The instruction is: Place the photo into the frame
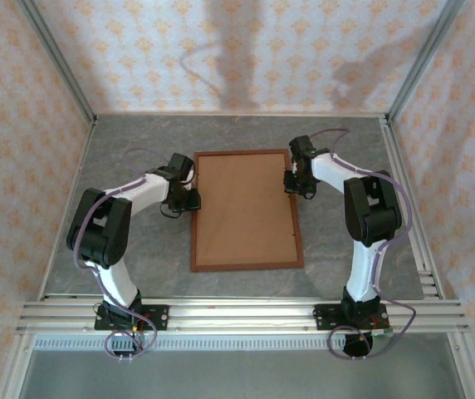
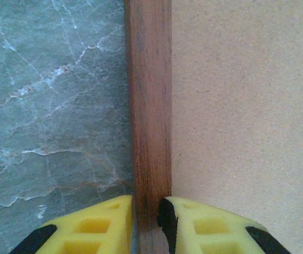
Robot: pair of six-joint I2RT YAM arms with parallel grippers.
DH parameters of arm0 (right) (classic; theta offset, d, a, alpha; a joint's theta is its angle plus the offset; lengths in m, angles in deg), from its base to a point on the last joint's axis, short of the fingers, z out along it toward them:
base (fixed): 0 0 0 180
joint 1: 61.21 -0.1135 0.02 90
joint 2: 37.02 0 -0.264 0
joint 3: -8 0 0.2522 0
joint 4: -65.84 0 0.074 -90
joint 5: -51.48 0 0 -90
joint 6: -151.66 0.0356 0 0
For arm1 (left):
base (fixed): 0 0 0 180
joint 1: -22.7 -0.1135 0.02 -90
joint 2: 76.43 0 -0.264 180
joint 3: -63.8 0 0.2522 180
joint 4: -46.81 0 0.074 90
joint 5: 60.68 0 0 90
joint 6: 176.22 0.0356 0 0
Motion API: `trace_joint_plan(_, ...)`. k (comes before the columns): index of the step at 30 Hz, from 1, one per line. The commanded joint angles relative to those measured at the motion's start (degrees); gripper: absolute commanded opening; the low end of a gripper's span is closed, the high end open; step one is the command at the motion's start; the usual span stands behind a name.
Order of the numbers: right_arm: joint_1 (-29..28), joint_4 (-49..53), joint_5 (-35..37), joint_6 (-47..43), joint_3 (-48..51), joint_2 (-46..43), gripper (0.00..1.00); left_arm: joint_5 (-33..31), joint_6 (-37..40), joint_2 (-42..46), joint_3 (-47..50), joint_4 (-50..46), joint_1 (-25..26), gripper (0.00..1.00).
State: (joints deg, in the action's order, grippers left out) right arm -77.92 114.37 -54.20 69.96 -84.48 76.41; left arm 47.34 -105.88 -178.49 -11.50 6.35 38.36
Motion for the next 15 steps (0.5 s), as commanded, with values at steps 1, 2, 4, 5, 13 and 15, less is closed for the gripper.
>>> trace_joint_plan(1, -0.72, 0.04, 1.02, 0.21, 0.29, 2.84, 0.14, 1.38, -0.47, -4.43, 1.33, 1.01, 2.12, 0.26)
trace_joint_plan(2, -0.76, -0.05, 0.89, 0.26, 0.37, 2.94, 0.14, 1.42, -0.46, -4.75, 1.32, 1.04, 2.36, 0.26)
trace_joint_plan(4, -0.78, -0.14, 0.48, 0.32, 0.35, 2.97, 0.14, 1.35, -0.5, -5.4, 1.33, 1.34, 3.11, 0.27)
trace_joint_plan(5, -0.78, -0.16, 0.43, 0.35, 0.29, 3.06, 0.14, 1.31, -0.51, -5.72, 1.22, 1.41, 3.53, 0.28)
trace_joint_plan(13, -0.85, -0.08, 0.39, 0.34, 0.31, 3.07, 0.14, 0.27, -0.36, -8.59, -0.23, 1.03, 6.02, 0.31)
trace_joint_plan(15, -0.87, -0.13, 0.35, 0.47, 0.32, 3.18, 0.14, 0.31, -0.4, -8.94, -0.6, 1.12, 6.35, 0.31)
